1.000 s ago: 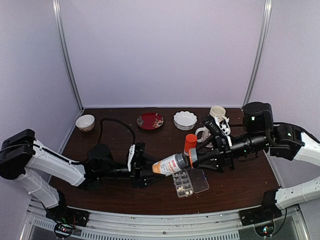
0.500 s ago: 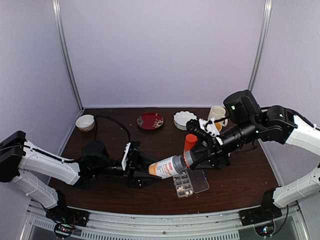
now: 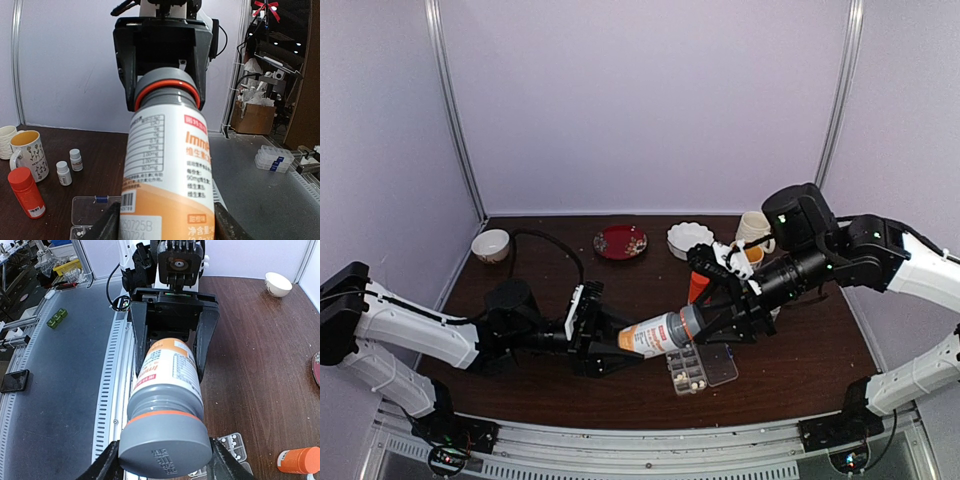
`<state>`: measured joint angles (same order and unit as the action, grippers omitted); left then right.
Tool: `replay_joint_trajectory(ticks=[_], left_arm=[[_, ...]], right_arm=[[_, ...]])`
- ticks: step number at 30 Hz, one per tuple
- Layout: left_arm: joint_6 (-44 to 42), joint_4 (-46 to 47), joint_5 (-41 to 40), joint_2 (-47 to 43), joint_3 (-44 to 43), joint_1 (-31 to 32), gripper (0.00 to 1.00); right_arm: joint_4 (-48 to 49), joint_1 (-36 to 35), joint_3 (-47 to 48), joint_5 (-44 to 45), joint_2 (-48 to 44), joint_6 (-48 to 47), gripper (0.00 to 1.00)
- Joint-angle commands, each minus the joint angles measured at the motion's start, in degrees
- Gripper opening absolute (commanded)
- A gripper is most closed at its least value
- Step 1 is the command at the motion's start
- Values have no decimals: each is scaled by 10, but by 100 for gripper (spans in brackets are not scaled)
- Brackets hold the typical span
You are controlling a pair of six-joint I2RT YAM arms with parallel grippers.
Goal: Sort the pills into containers
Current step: Screw the lid of the pill bottle onto the pill bottle.
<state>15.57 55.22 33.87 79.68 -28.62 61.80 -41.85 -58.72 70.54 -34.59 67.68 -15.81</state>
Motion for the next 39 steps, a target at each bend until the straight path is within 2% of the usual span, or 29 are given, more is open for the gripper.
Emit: replay_joint_trajectory(ticks=[1,6,10,22,24,28,34,39], left_arm=[[4,25,1,-12,-20,-5,3],[11,24,1,-11,-24,-5,3],[21,23,6,-9,-28,-5,4],[66,26,34,0,-48,-5,4],[71,29,34,0,-47,-5,4],[81,44,33,0,-46,-5,4],[113,92,47,18,-49,-7,4],[127,111,58,25,-49,-9,4]], right_arm=[[50,-9,-19,-1,-15,7,0],[52,-25,-26,34,-16,-9,0],[43,-46,-30,79,-19,-59,1],[5,-72,-25,137,-20,-404,0],[18,-76,-29,158,-23,-454,0],[100,-92,-64,199,-41,-494,0],[223,-107,-144,211,-73,-596,0],[210,-107,-121,174,-53,-588,0]])
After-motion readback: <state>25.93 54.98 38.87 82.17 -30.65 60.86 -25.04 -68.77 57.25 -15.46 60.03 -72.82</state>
